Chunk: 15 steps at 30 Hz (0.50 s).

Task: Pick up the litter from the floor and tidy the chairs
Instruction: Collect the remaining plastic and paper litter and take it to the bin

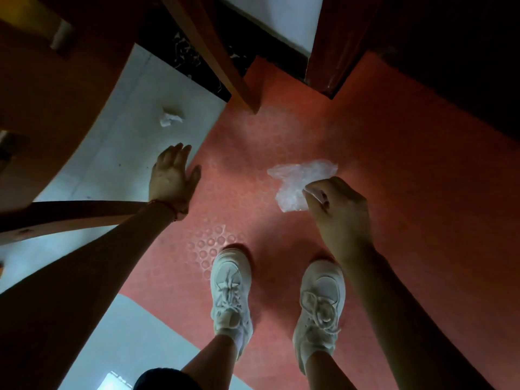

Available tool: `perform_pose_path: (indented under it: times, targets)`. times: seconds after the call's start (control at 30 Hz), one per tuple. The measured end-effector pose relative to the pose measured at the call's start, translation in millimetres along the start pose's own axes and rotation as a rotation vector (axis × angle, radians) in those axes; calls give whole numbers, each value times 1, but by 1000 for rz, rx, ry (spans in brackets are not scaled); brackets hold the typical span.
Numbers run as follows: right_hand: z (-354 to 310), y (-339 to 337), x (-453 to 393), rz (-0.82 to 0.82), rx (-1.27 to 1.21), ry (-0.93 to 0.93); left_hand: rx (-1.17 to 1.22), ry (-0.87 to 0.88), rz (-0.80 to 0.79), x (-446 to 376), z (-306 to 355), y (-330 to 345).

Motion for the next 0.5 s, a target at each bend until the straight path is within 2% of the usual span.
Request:
perform_pose_path:
  times: [0.27,0.5]
  targets:
    - [21,26,-18,-87,2,-56,35,-76,117,-69,-48,33]
    - [21,38,-38,-48,-51,-139,46,-114,178,-117,-84,46]
Point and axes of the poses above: each hand's wrist, its own x-axis away from the middle knuckle, its own y-axis out of the palm, z = x × y, the point moved 7 cm from there along -x, towards the middle knuckle, and after that the axes turned 10 degrees about -z, right-handed, at the moved point
